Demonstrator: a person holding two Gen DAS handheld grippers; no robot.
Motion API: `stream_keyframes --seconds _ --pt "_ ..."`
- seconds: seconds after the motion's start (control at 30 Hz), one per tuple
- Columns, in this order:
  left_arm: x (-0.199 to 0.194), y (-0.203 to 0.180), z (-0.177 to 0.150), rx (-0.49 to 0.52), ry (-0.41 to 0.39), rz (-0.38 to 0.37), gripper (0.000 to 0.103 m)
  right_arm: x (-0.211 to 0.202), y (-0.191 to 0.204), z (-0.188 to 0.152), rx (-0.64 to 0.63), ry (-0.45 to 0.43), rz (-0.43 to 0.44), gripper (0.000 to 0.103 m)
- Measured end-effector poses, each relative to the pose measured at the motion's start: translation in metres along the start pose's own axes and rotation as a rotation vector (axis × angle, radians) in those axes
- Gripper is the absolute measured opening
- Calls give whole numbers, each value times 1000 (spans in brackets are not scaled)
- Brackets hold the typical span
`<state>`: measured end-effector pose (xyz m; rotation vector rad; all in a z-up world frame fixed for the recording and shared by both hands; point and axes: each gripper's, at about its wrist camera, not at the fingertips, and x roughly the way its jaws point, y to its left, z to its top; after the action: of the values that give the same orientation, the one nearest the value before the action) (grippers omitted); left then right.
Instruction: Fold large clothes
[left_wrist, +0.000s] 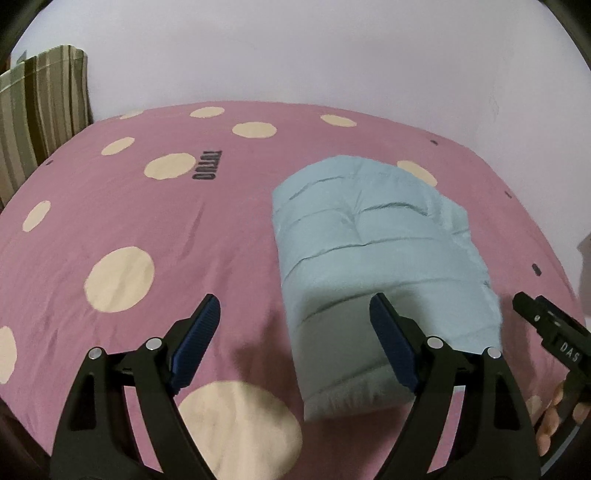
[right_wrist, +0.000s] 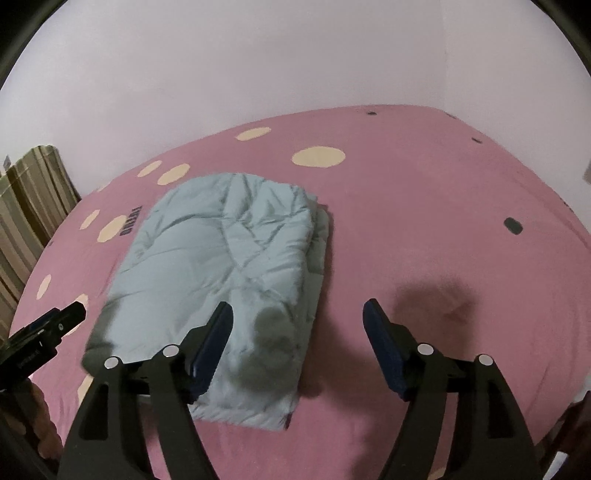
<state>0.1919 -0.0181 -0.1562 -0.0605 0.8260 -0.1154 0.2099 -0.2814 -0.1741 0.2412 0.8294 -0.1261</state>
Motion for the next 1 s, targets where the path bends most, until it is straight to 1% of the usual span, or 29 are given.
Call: stream_keyframes --seconds 0.07,0.1,0.13,0.2,0.33,0.43,0.6,1.0 --pt "-13 -2 -2 11 -22 8 85 -10 6 -2 -15 -10 11 73" --pt "-20 -2 -4 19 -34 15 91 -13 8 -2 -19 -13 15 73" --pt "-26 -3 -5 26 -48 21 92 -18 11 -3 -26 -19 21 73" --pt "-39 -6 -7 39 -78 29 92 -24 16 -5 -33 -29 25 74" --pt "-62 -10 -9 38 -114 15 92 -38 23 -10 -40 -41 41 75" --pt "-74 -14 -11 43 -140 23 94 -48 29 -13 -53 -62 48 79" --pt "-89 -20 -13 50 -164 11 95 -62 37 -17 -71 -102 53 80" --pt "-108 -24 -17 57 -204 16 96 -78 39 -20 -64 -139 54 80"
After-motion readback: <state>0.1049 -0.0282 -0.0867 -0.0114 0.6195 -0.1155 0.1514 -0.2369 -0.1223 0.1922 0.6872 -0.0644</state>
